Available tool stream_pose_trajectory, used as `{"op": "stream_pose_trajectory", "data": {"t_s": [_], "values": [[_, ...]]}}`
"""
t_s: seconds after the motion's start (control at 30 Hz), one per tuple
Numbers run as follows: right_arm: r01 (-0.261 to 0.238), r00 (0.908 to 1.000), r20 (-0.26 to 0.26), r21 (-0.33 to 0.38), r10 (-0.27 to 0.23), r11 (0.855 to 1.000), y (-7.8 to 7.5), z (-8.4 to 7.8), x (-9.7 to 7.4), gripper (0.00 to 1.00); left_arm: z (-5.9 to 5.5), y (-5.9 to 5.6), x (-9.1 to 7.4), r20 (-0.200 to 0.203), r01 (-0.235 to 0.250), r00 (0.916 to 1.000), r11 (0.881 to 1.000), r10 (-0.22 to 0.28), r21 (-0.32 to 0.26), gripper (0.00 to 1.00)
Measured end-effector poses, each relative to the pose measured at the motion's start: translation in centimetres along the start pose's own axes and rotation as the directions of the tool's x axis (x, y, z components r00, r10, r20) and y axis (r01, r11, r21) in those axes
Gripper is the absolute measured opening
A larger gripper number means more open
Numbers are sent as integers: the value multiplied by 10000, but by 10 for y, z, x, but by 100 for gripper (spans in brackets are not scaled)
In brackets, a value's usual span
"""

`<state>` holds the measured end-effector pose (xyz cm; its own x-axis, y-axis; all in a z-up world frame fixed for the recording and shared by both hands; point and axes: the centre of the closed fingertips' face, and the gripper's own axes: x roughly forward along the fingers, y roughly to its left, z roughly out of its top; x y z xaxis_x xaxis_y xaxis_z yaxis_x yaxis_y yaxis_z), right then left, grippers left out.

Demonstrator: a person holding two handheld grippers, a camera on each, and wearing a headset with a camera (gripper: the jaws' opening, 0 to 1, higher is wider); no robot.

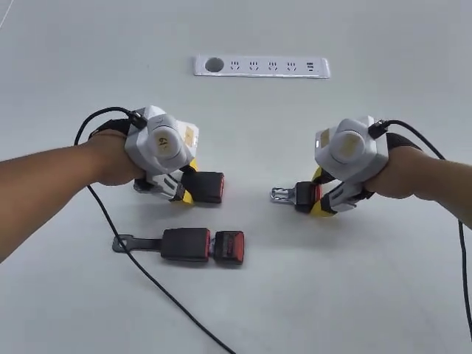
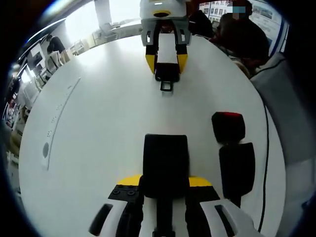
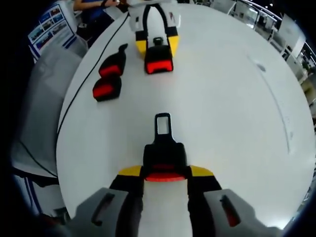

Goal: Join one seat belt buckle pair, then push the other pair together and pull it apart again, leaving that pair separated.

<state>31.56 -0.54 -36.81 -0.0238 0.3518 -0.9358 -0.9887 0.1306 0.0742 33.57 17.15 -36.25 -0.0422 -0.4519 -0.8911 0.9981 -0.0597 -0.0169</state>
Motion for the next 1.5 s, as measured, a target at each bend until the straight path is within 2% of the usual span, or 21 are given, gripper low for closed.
{"op": "stream_pose_trajectory", "data": {"t_s": [0.37, 0.57, 0.83, 1.03, 1.07, 1.27, 1.33, 1.4, 1.5], "values": [[-27, 9987, 505, -308, 43, 9995, -4, 30, 11, 34, 0, -1, 0, -154, -3, 9999, 10000, 2, -41, 33], [-25, 9984, 565, -380, 46, 9993, -7, 40, 18, 34, 0, -1, 0, -197, -27, 9998, 9999, 24, -123, 33], [86, 9946, 1038, -193, -66, 9998, -9, 55, 24, 34, 0, -2, -1, -229, -95, 9997, 9996, 89, -268, 33], [141, 9905, 1371, -340, -93, 9993, -8, 74, 32, 34, 1, -2, -1, -285, -108, 9995, 9995, 100, -284, 33], [157, 9920, 1260, -485, -95, 9987, -9, 74, 32, 34, 0, -2, -1, -290, -103, 9995, 9995, 94, -287, 33], [125, 9853, 1711, -466, -44, 9988, -6, 88, 36, 34, 0, -1, 0, -286, -136, 9995, 9995, 127, -300, 33], [191, 9880, 1542, -570, -101, 9982, -8, 87, 38, 34, -2, 2, 2, -266, -134, 9996, 9994, 126, -307, 33], [184, 9872, 1592, -529, -98, 9984, -9, 86, 37, 34, -3, 5, 4, -248, -123, 9996, 9995, 116, -283, 33], [347, 9854, 1686, -628, -236, 9974, -10, 87, 38, 34, -4, 7, 7, -429, -98, 9990, 9999, 93, -113, 33]]}}
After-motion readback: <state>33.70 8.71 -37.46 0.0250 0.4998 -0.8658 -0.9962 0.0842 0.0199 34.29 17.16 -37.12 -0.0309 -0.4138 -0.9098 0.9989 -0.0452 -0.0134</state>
